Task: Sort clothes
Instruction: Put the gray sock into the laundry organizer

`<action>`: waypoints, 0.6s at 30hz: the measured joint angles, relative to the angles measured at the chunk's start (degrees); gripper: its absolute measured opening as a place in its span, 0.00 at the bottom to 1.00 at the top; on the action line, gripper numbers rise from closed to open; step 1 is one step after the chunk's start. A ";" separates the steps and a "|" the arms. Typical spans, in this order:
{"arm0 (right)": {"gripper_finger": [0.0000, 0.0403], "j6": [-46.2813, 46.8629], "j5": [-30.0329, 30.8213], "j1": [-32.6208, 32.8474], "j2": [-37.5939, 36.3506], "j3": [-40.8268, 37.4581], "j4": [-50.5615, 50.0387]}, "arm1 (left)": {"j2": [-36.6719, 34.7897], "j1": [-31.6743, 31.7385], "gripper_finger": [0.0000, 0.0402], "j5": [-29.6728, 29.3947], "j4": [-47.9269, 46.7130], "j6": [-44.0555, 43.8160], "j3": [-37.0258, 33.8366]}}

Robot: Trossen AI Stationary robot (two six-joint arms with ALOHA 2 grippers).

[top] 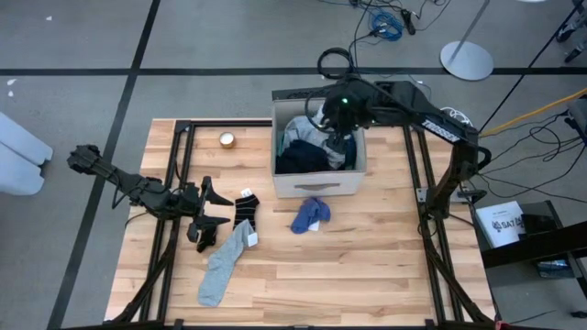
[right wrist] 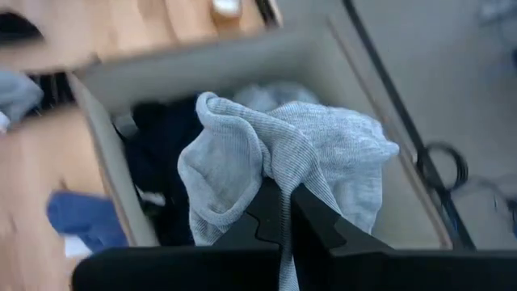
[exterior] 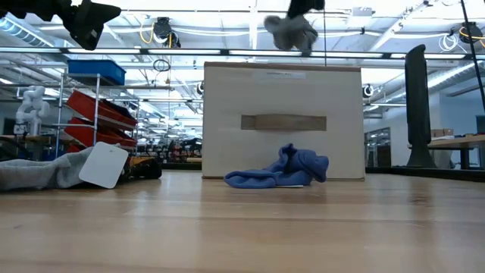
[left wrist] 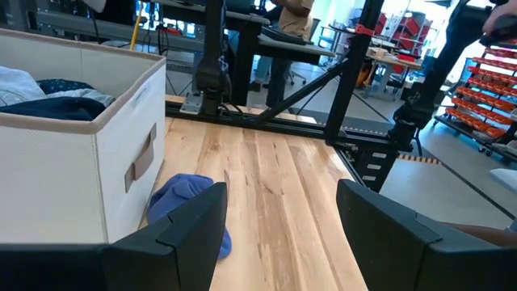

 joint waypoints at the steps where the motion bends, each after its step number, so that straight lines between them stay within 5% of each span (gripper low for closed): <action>1: 0.00 0.27 -0.17 -0.65 0.00 -0.76 -0.90 | 0.00 0.00 0.61 0.00 0.00 -0.01 0.00; 18: 0.06 1.16 -5.84 -3.11 0.04 -12.94 -3.22 | 0.00 0.00 0.61 0.00 0.04 -0.04 0.00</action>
